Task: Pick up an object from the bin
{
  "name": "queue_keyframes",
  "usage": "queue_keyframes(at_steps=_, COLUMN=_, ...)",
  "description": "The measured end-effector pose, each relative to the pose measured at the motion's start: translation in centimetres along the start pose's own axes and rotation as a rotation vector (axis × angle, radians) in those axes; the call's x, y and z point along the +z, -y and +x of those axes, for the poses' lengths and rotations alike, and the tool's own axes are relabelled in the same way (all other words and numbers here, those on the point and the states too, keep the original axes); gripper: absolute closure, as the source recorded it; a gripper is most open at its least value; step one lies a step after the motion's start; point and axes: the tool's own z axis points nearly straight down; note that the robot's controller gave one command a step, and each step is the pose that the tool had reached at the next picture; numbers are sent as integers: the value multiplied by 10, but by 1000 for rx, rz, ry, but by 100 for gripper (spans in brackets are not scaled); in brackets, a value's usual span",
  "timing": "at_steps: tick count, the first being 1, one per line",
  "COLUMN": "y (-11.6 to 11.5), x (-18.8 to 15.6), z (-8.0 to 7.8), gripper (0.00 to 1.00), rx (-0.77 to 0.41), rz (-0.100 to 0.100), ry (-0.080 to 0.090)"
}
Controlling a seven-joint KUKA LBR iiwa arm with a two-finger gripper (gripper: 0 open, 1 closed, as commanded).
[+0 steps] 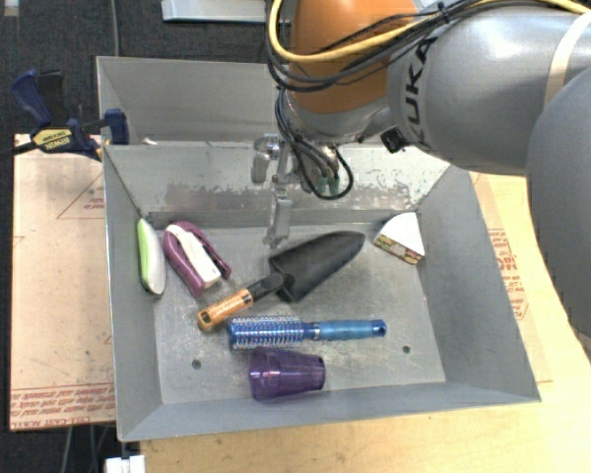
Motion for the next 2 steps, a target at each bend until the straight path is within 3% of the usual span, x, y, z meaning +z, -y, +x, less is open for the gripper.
queue_keyframes(at_steps=1, y=1, x=-6, z=-1, gripper=0, rx=3, rz=-1, ry=8)
queue_keyframes(at_steps=2, y=43, x=115, z=55, gripper=0, rx=-121, rz=-1, ry=5)
